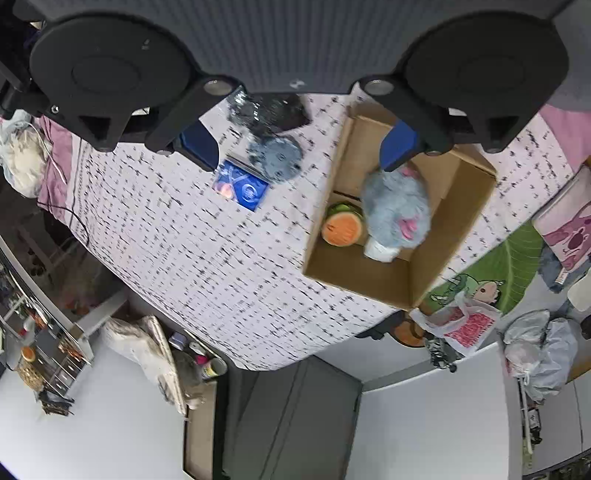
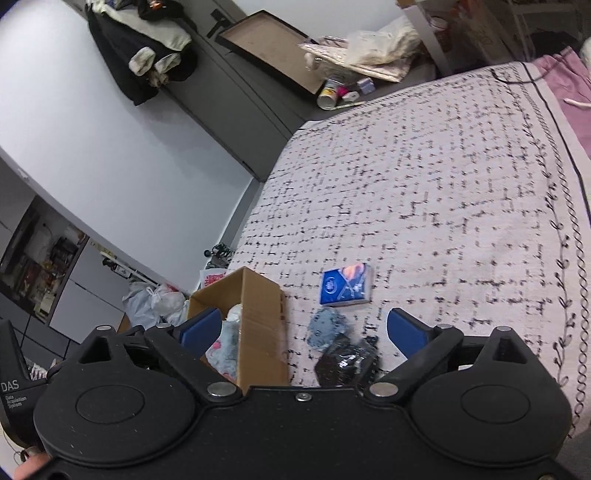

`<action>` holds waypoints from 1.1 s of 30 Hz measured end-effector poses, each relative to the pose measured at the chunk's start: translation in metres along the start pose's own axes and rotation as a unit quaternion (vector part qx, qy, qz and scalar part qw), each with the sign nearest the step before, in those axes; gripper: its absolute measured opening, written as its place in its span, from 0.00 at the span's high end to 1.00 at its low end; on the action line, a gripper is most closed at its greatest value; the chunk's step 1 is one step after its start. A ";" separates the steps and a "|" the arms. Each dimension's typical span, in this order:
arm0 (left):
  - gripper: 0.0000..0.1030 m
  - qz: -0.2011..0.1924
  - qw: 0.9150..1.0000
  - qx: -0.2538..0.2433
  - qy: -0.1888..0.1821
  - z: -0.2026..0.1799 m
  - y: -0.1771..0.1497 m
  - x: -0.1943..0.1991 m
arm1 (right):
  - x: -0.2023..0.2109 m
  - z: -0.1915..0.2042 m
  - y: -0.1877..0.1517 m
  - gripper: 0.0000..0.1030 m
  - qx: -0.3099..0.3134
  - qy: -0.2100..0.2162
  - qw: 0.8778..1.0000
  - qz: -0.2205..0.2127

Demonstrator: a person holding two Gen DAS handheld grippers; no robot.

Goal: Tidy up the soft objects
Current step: 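Lower the plush slipper into the box and open the right tool, then move the left tool to the black plastic bag while the right tool reaches its other end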

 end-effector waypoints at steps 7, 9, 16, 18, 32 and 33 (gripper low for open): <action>0.10 0.012 1.000 -0.009 -0.015 -0.018 -0.014 -0.002 | 0.001 -0.023 -0.003 0.06 -0.031 -0.011 0.999 0.007; 0.10 0.013 1.000 -0.008 -0.016 -0.021 -0.019 -0.003 | -0.002 -0.030 -0.006 0.06 -0.043 -0.017 0.999 0.015; 0.10 0.024 0.999 -0.008 -0.021 -0.027 -0.034 -0.012 | -0.010 -0.052 -0.016 0.07 -0.076 -0.020 0.996 0.037; 0.11 0.029 0.999 -0.004 -0.022 -0.029 -0.039 -0.015 | -0.012 -0.055 -0.018 0.07 -0.083 -0.017 0.995 0.043; 0.11 0.057 0.998 -0.002 -0.002 -0.037 -0.077 -0.057 | -0.029 -0.076 -0.019 0.07 -0.105 -0.050 0.992 0.052; 0.11 0.060 0.998 0.000 0.002 -0.038 -0.079 -0.061 | -0.031 -0.078 -0.019 0.07 -0.107 -0.051 0.991 0.053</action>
Point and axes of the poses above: each gripper's, at about its wrist camera, not at the fingertips, and x roughly against the way its jaws point, z to its left, y to its top, the point moved 1 cm from there along -x, roughly the way its jaws point, and after that the axes turned 14 degrees about -z, right-handed, at the moved point
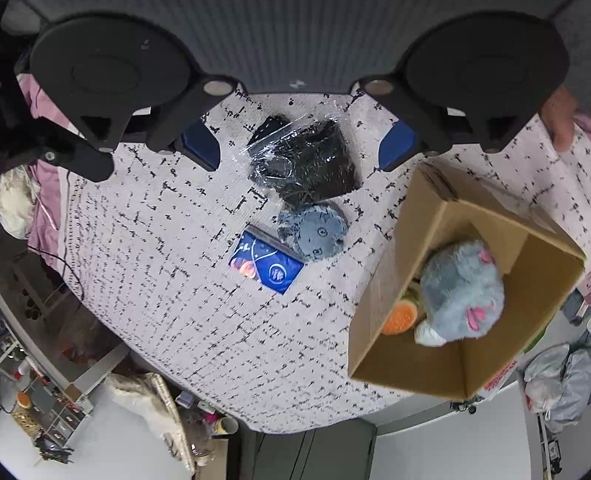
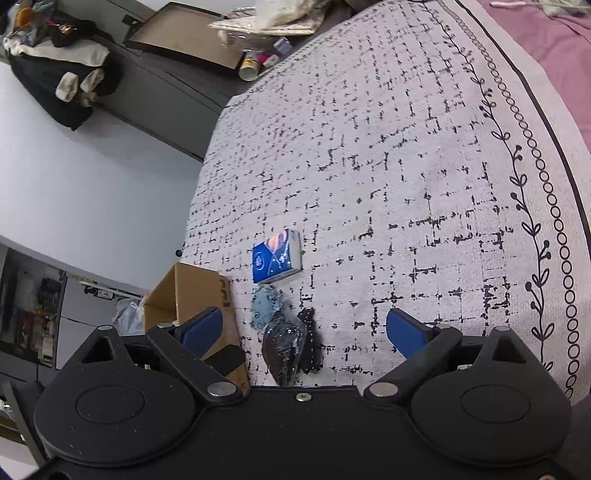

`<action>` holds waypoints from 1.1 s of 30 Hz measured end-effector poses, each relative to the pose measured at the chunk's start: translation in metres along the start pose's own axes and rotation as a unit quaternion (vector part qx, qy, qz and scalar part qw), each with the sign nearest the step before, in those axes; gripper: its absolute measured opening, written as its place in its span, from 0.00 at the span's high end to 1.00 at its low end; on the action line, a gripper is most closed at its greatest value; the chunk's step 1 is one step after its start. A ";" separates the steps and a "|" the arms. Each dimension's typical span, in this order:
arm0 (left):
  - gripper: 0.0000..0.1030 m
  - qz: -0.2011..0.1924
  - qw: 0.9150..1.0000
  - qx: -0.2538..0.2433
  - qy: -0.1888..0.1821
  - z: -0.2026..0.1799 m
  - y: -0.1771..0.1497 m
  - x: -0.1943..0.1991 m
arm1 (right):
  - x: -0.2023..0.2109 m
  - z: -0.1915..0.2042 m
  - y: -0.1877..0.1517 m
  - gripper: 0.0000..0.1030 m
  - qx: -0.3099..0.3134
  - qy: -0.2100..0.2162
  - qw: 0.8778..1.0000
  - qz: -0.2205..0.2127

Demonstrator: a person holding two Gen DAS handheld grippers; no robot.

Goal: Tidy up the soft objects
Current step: 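Move the left tool to the black plastic bag while the right tool reaches its other end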

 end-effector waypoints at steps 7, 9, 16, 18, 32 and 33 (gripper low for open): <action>0.11 0.004 1.000 -0.003 0.017 -0.006 -0.007 -0.024 | -0.012 -0.009 0.003 0.07 -0.010 -0.005 1.000 0.010; 0.11 0.005 1.000 -0.002 0.021 -0.007 -0.009 -0.030 | -0.015 -0.010 0.003 0.07 -0.012 -0.004 1.000 0.013; 0.11 0.013 0.999 0.010 0.037 -0.006 -0.015 -0.054 | -0.031 -0.019 0.003 0.07 -0.024 -0.024 0.999 0.022; 0.11 0.019 0.999 0.017 0.038 -0.006 -0.018 -0.061 | -0.035 -0.019 0.002 0.07 -0.023 -0.023 0.999 0.025; 0.40 0.003 0.996 0.072 0.049 0.007 -0.020 -0.074 | -0.053 -0.028 -0.001 0.18 -0.067 0.002 0.996 0.060; 0.45 0.002 0.996 0.078 0.044 0.008 -0.019 -0.074 | -0.055 -0.028 -0.002 0.19 -0.067 0.002 0.996 0.061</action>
Point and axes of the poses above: each gripper's, at about its wrist camera, not at the fingertips, and x roughly against the way its jaws point, z to its left, y to its top, the point moved 1 cm from there along -x, roughly the way its jaws point, and after that the axes turned 14 degrees about -z, right-handed, at the moved point
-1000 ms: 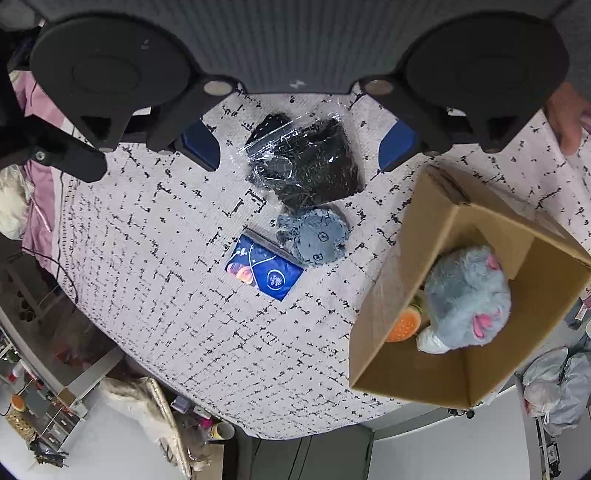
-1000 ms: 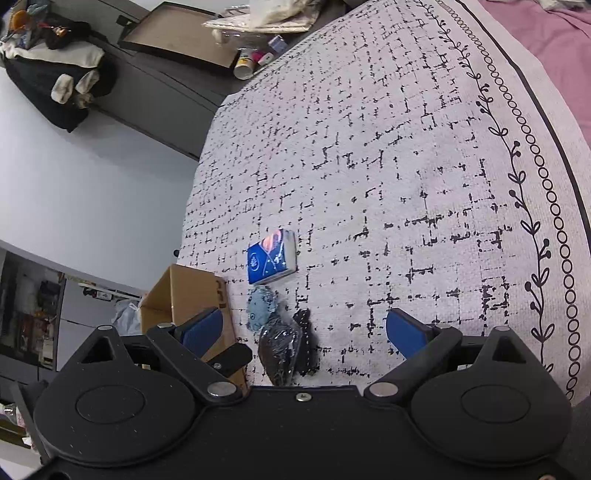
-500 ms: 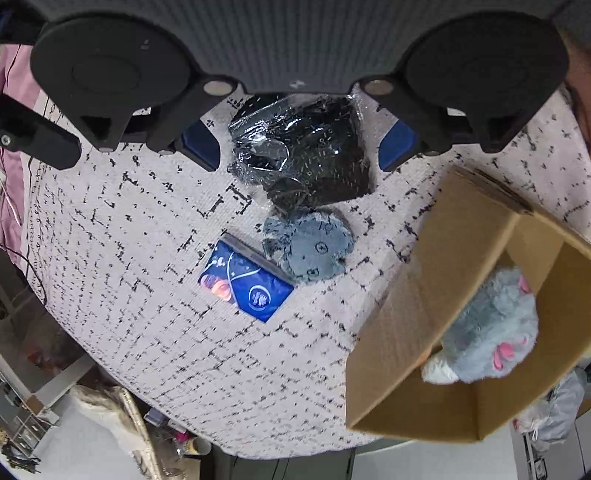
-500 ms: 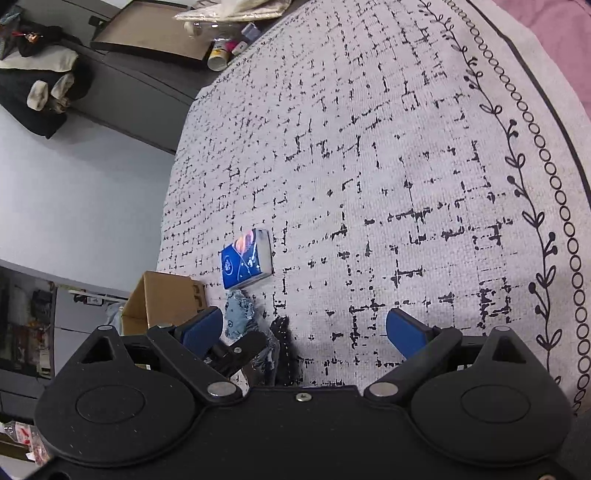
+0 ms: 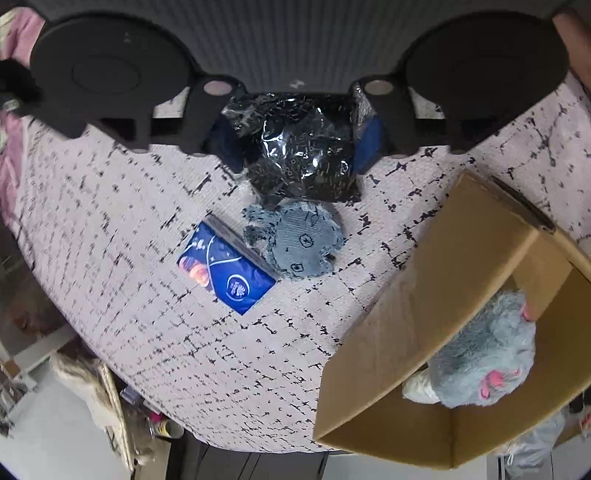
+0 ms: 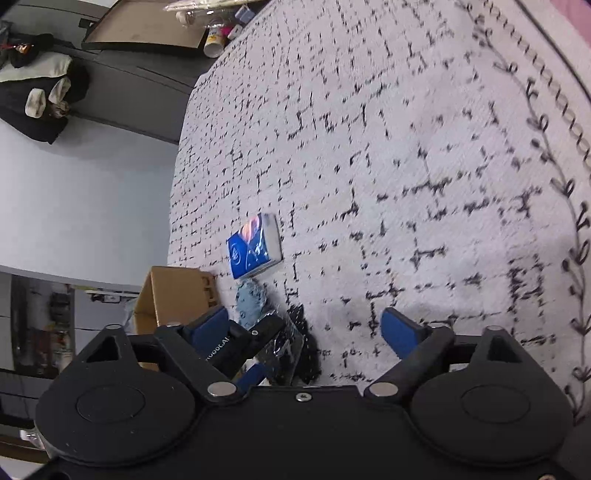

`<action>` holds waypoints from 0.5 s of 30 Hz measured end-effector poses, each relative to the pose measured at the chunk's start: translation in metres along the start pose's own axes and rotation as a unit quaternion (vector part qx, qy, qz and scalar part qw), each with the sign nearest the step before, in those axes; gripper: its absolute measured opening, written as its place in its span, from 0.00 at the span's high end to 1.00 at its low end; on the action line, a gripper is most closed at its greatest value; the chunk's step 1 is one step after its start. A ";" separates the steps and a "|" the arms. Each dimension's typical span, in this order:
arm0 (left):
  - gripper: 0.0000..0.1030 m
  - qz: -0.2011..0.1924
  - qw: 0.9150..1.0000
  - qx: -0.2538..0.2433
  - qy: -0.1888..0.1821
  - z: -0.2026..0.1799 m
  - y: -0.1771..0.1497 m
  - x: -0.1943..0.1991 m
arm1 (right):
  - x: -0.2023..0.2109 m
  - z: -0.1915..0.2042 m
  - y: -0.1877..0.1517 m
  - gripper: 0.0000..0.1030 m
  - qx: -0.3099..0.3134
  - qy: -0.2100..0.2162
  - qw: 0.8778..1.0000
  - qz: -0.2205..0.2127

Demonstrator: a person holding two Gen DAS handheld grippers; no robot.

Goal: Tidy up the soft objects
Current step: 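Move the left tool to the black plastic bag while the right tool reaches its other end, then close the left tool on the black bag while the right tool grips its other end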

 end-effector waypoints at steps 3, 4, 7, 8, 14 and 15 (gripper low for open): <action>0.53 -0.005 1.000 0.006 -0.004 0.003 0.002 0.003 | -0.004 0.000 -0.002 0.26 -0.005 0.000 1.000 0.003; 0.55 -0.005 1.000 0.009 -0.006 0.003 0.002 0.004 | -0.005 0.001 -0.003 0.28 -0.004 -0.002 1.000 0.004; 0.57 -0.006 1.000 0.011 -0.013 0.005 0.004 0.007 | -0.011 0.003 -0.006 0.29 0.004 -0.010 1.000 0.004; 0.58 -0.007 1.000 0.012 -0.015 0.006 0.004 0.009 | -0.013 0.003 -0.007 0.29 0.006 -0.013 1.000 0.005; 0.59 -0.016 0.999 0.029 -0.025 0.015 0.013 0.022 | -0.022 0.006 -0.012 0.30 0.018 -0.025 1.000 0.009; 0.59 -0.019 0.999 0.029 -0.026 0.016 0.015 0.025 | -0.023 0.007 -0.013 0.30 0.019 -0.024 0.999 0.009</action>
Point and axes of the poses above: each gripper's, at about its wrist camera, not at the fingertips, and x roughly against the way its jaws point, z to its left, y to its top, the point moved 1 cm from there along -x, roughly the way its jaws point, and after that the axes turned 14 degrees about -z, right-handed, at the moved point
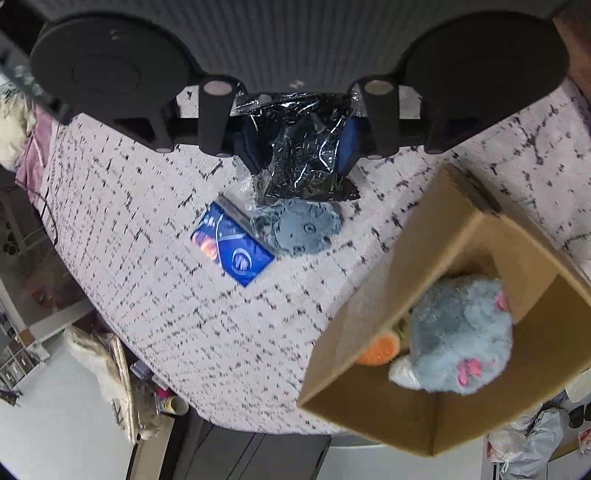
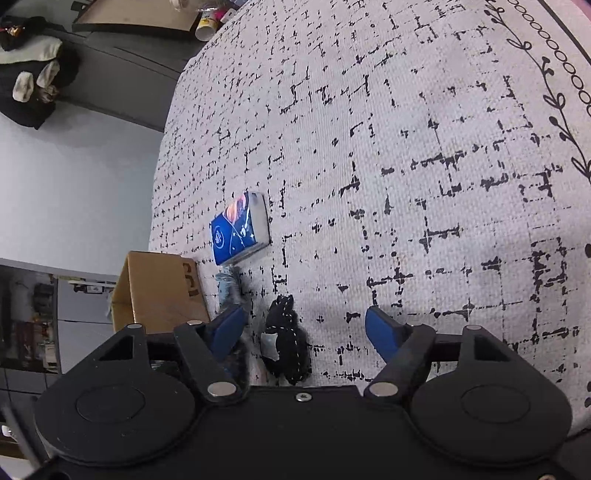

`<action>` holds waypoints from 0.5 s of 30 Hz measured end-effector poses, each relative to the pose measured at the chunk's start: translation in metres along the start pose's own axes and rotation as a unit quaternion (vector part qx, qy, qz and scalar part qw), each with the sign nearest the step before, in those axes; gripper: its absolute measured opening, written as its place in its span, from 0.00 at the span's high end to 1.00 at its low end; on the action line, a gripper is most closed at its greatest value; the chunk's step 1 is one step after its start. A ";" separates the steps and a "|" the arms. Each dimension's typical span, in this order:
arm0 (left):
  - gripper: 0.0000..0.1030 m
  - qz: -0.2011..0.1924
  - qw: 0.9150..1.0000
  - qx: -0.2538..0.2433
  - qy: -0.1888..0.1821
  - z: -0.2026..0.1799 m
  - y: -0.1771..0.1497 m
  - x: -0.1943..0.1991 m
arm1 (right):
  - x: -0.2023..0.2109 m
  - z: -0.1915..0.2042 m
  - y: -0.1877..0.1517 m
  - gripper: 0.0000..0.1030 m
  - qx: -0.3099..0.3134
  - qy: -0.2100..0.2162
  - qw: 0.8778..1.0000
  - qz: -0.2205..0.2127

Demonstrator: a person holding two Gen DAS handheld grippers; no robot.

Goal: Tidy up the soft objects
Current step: 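Close the left tool on the black bag while the right tool grips its other end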

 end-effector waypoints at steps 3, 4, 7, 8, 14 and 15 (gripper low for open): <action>0.59 -0.015 1.000 -0.006 -0.009 -0.001 0.007 0.010 | -0.002 0.003 -0.001 0.32 0.006 0.003 1.000 -0.001; 0.59 -0.019 1.000 -0.009 -0.012 -0.001 0.009 0.013 | -0.003 0.003 -0.001 0.33 0.005 0.005 1.000 0.000; 0.59 -0.031 0.999 -0.013 -0.014 0.000 0.016 0.020 | -0.007 0.006 -0.004 0.35 0.008 0.008 1.000 0.003; 0.59 -0.034 0.999 -0.012 -0.015 0.001 0.017 0.021 | -0.008 0.007 -0.005 0.36 0.010 0.008 1.000 0.005; 0.59 -0.046 0.999 -0.009 -0.021 0.007 0.025 0.029 | -0.014 0.012 -0.011 0.39 0.015 0.009 1.000 0.007; 0.59 -0.047 0.999 -0.008 -0.021 0.009 0.026 0.030 | -0.015 0.012 -0.012 0.39 0.016 0.008 1.000 0.007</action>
Point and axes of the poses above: each gripper's, at about its wrist camera, not at the fingertips, and x roughly against the way its jaws point, z to its left, y to its top, the point moved 1 cm from there along -x, roughly the way its jaws point, and after that the axes turned 14 degrees about -z, right-handed, at the moved point
